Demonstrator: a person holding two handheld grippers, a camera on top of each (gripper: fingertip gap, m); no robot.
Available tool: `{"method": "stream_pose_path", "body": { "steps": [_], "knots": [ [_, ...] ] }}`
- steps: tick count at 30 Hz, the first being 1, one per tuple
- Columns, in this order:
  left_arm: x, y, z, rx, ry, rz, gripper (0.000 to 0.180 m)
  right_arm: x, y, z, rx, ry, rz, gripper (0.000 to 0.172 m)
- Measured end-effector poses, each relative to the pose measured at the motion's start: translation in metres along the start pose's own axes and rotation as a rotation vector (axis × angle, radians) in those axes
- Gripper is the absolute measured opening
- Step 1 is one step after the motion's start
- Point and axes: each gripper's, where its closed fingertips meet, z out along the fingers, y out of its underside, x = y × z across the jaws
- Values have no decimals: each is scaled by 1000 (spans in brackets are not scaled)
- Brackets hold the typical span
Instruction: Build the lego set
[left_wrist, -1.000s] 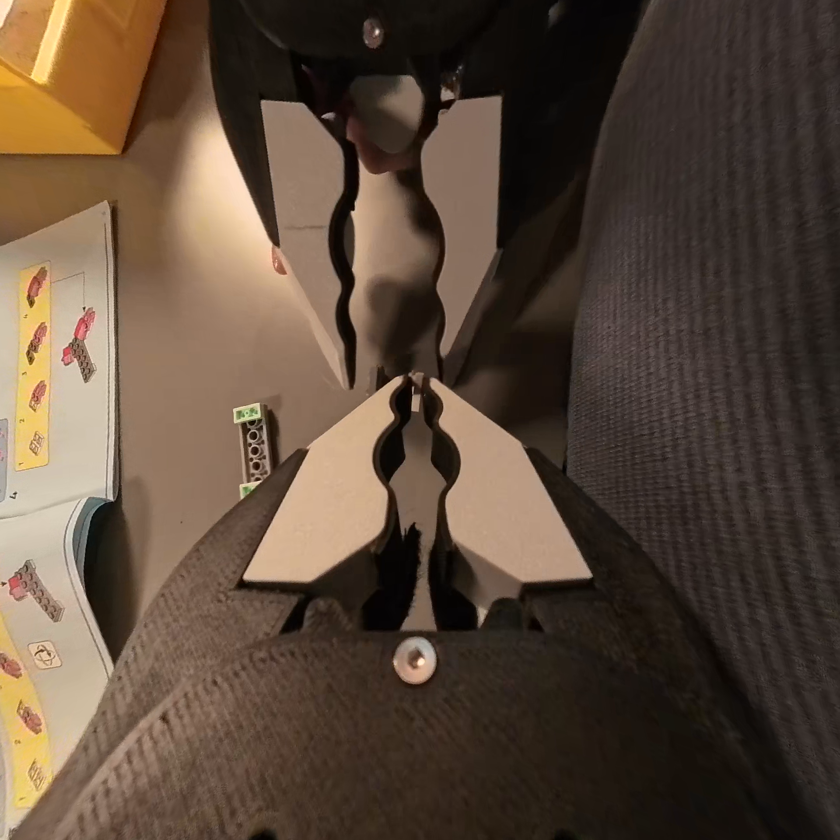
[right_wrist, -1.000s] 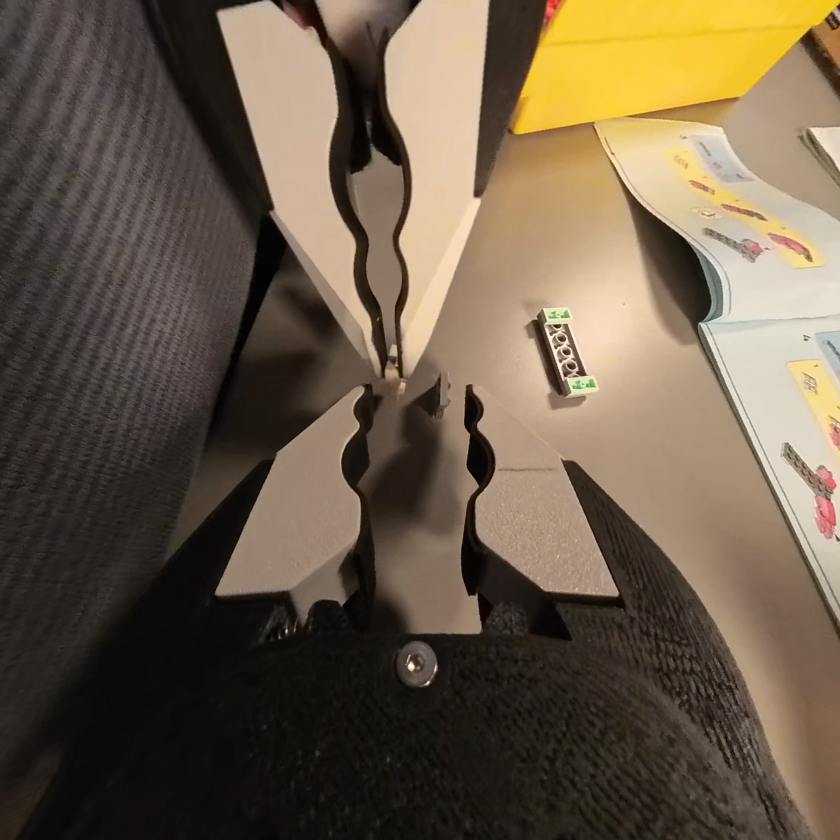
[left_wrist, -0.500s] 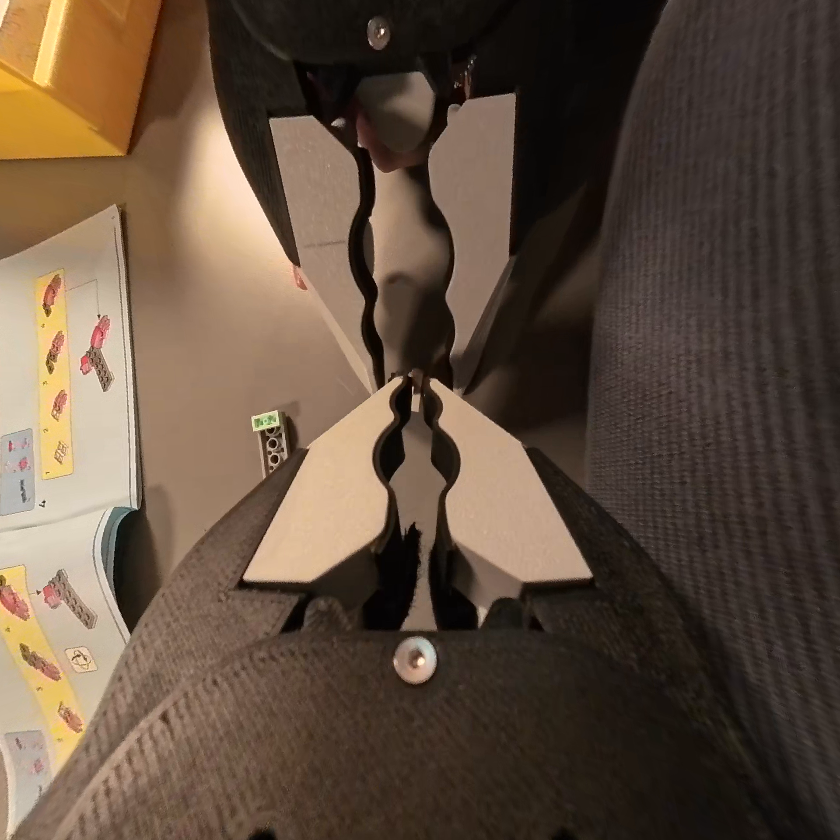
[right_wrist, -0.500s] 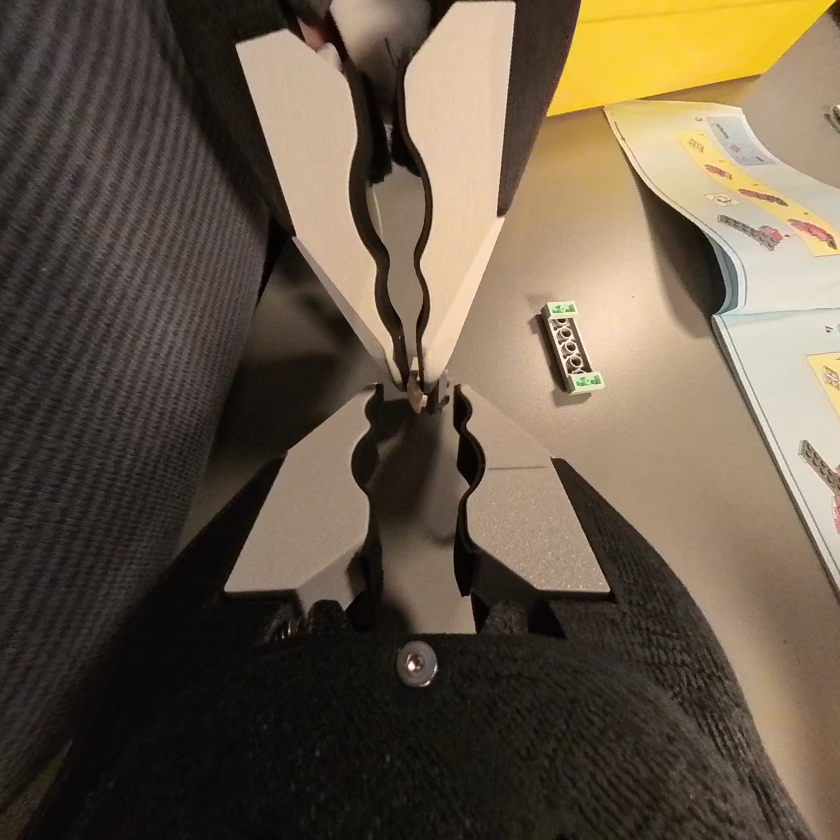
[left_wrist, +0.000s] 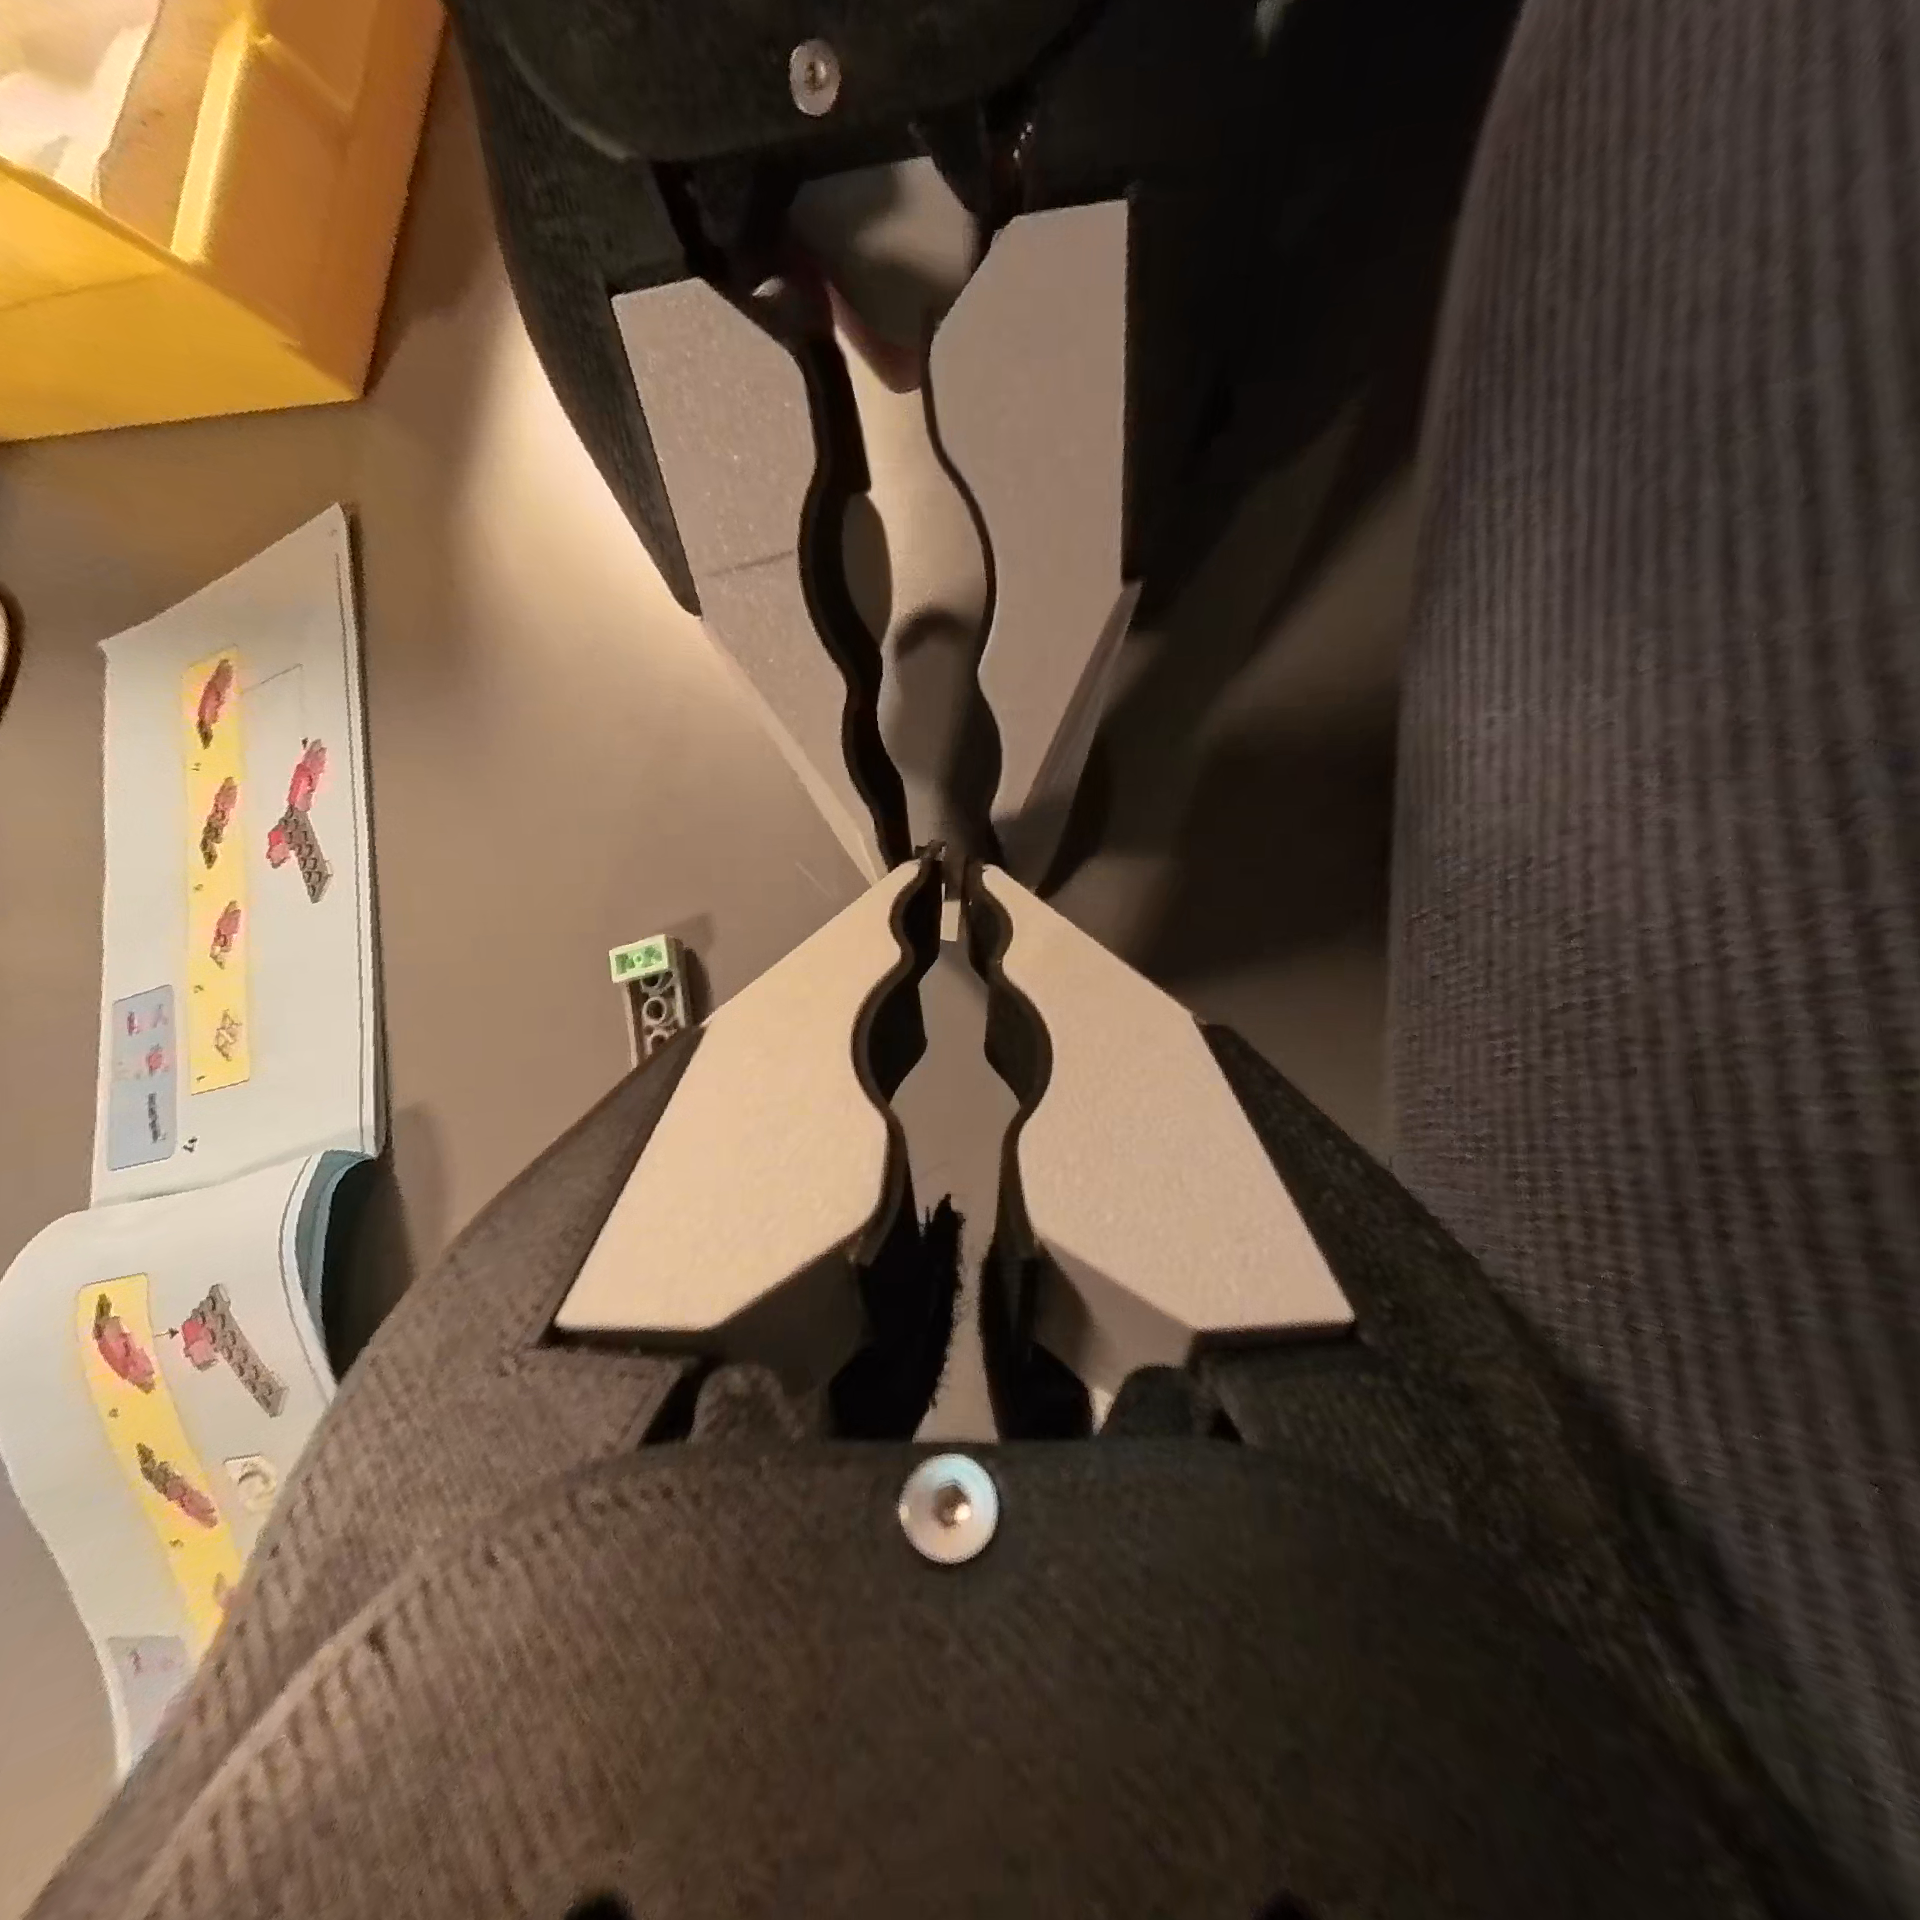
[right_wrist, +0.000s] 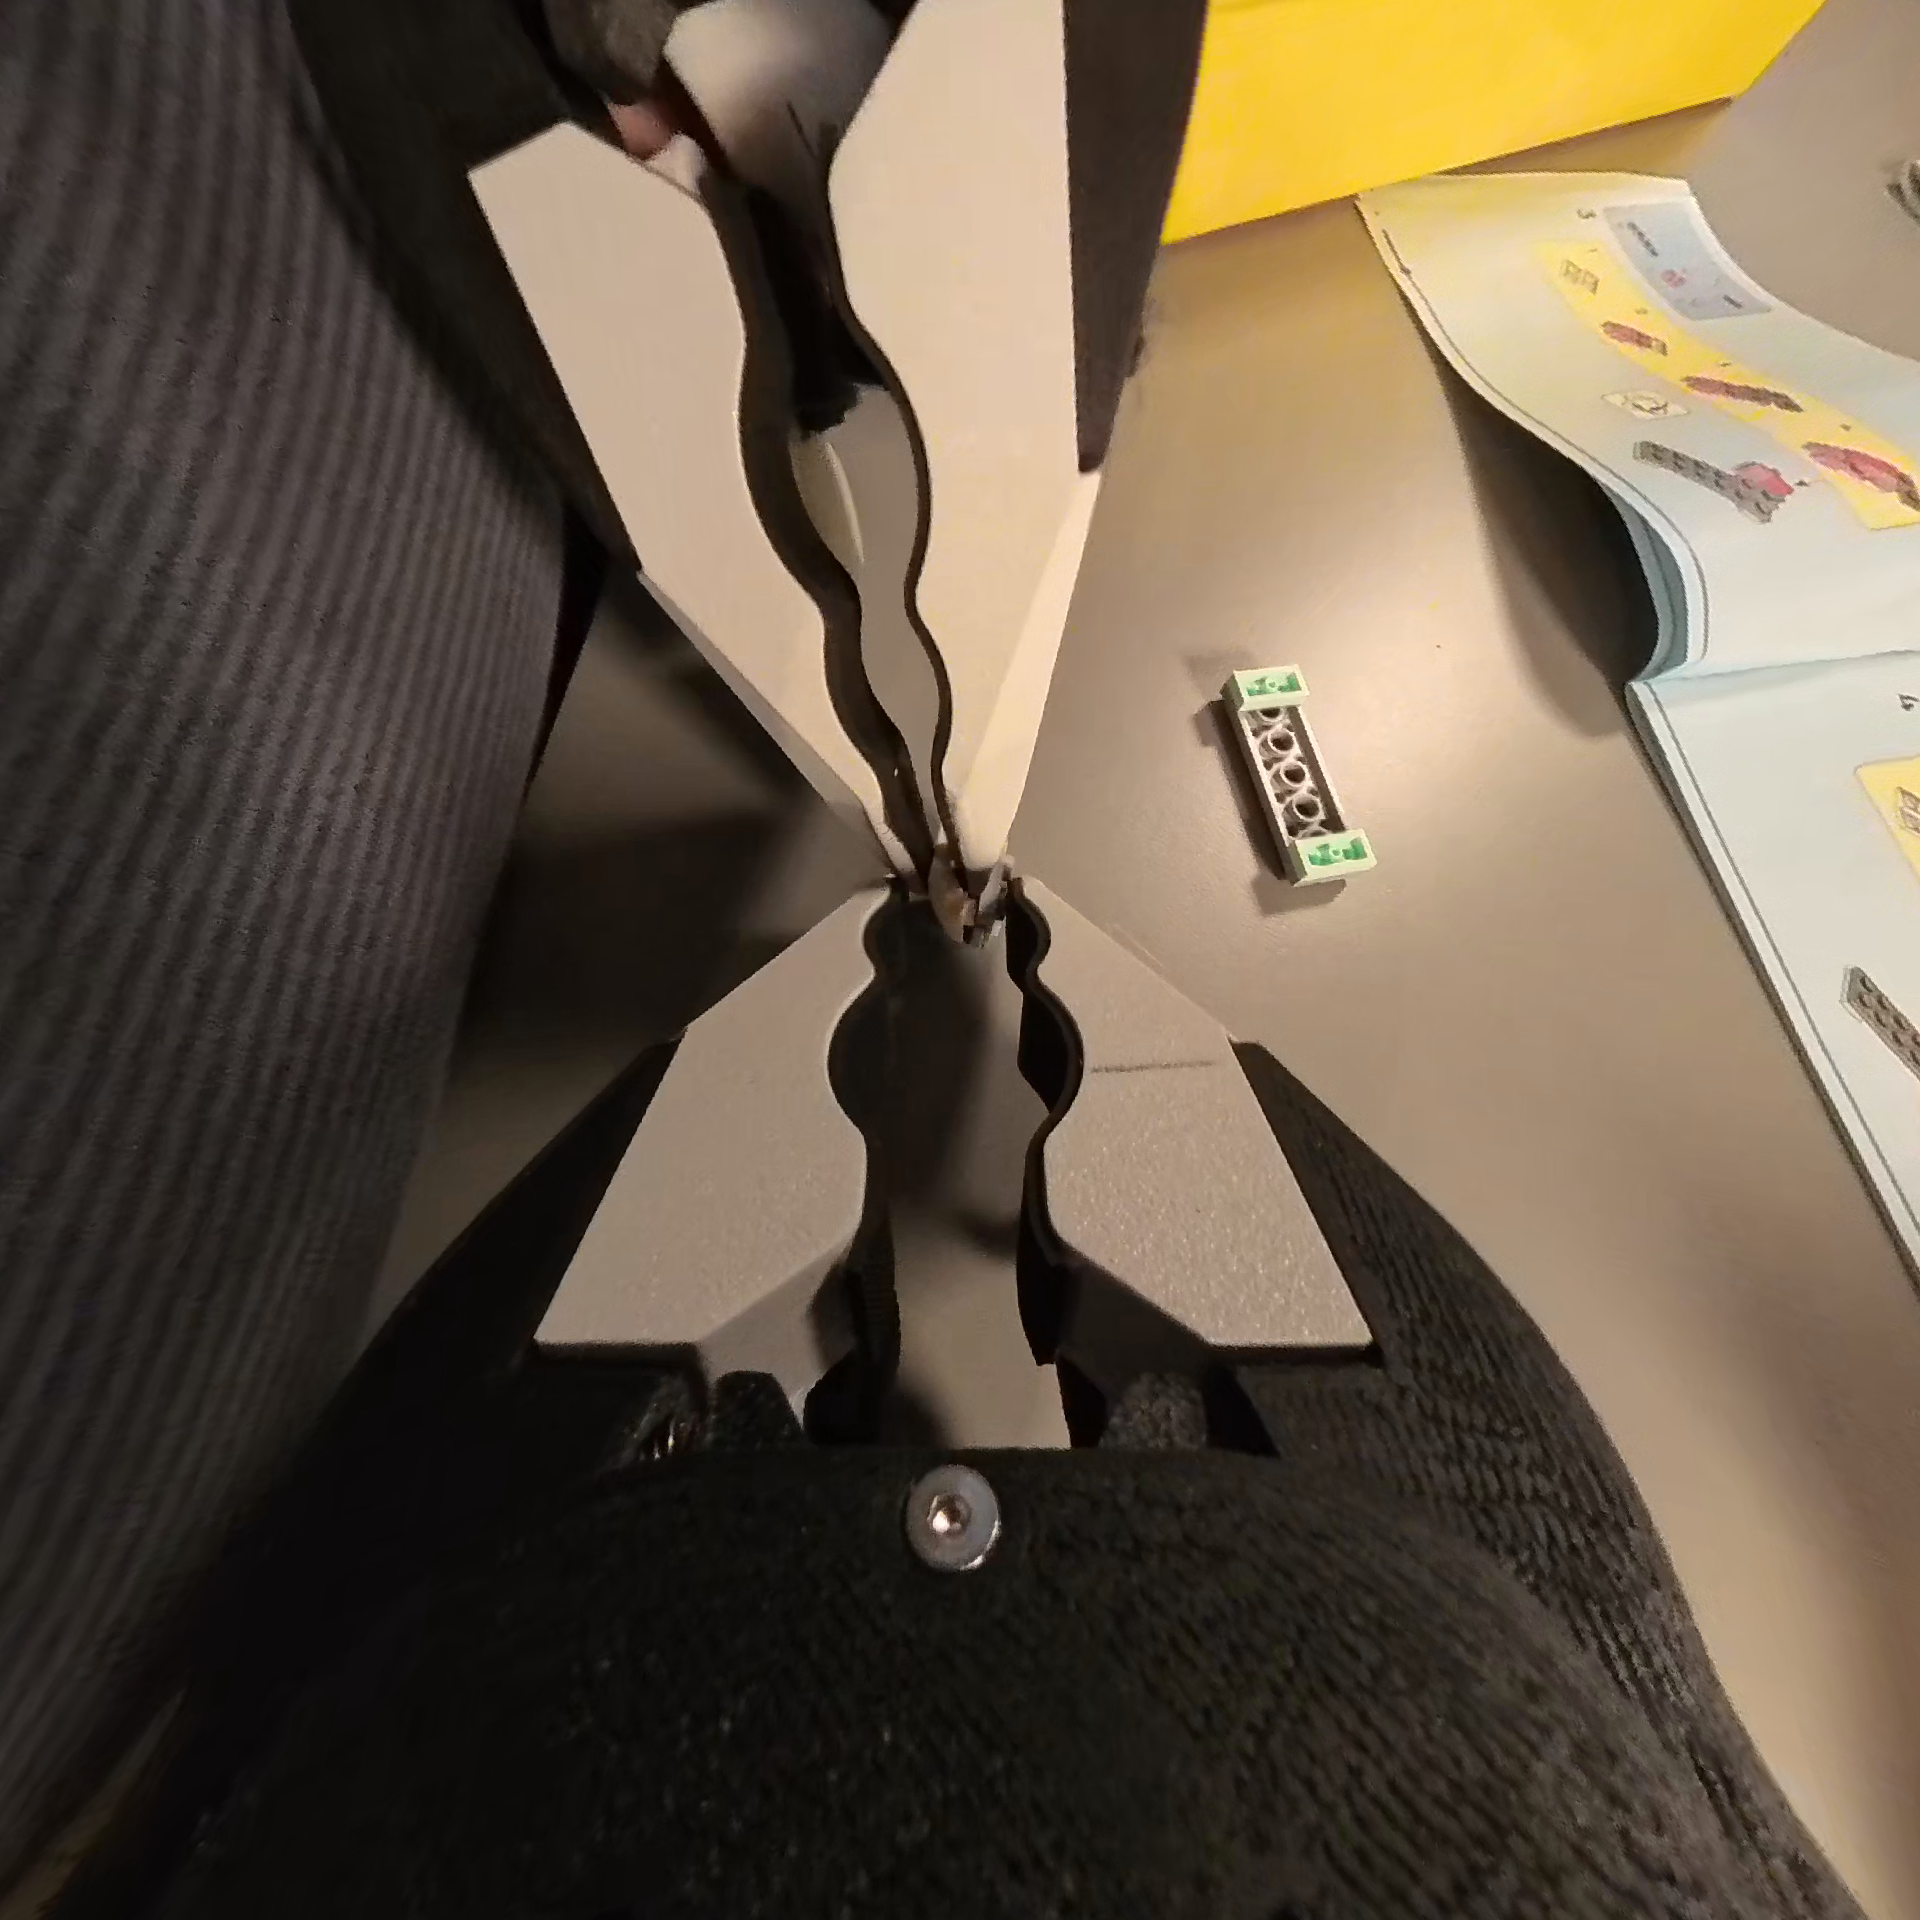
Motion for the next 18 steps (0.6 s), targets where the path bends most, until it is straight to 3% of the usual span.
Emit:
{"method": "stream_pose_path", "body": {
  "steps": [18],
  "knots": [
    [-1,2,-4,-12,-137,178,4,0,-2,3,-10,25,6,16]
  ]
}}
